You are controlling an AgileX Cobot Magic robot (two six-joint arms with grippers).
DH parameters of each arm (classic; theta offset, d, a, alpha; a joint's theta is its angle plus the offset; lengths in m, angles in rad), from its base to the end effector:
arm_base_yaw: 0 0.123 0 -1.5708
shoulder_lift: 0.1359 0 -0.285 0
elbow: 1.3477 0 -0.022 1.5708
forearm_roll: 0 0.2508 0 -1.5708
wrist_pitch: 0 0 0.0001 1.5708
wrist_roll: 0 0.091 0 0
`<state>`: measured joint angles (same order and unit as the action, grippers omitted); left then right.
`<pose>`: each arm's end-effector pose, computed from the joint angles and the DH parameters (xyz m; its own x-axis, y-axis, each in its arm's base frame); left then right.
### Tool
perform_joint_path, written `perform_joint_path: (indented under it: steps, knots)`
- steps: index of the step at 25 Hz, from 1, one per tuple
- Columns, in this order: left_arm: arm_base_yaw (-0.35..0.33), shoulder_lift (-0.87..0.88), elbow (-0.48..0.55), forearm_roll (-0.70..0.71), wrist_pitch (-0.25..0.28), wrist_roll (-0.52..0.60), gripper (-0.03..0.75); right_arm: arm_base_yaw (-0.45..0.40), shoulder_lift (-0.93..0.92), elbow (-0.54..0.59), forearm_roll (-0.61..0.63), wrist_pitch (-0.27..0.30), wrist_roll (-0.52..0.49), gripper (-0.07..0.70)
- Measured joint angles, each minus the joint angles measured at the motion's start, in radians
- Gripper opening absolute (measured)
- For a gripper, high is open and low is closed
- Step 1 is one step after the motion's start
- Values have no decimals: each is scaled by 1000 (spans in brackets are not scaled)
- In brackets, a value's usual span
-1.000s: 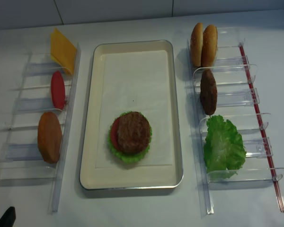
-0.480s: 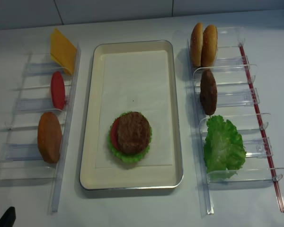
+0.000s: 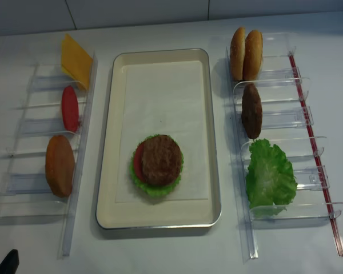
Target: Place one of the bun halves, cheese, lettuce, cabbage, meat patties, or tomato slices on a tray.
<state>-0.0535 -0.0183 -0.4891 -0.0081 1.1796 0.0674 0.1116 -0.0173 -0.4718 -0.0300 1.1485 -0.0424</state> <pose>-0.0118 -0.0001 0.2648 -0.5464 0.0936 -0.8323 0.0950 0.9942 0.0494 -0.0079 -0.0034 0.2625 -0.5323 -0.1147 -0.8387 -0.1177 0.9912 -0.0608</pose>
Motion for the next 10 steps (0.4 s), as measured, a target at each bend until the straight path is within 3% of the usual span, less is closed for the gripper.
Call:
perform_joint_path:
  steps: [10]
  knots:
    - [0,0,0,0,0,0,464,0,0,0,0,0,0,298]
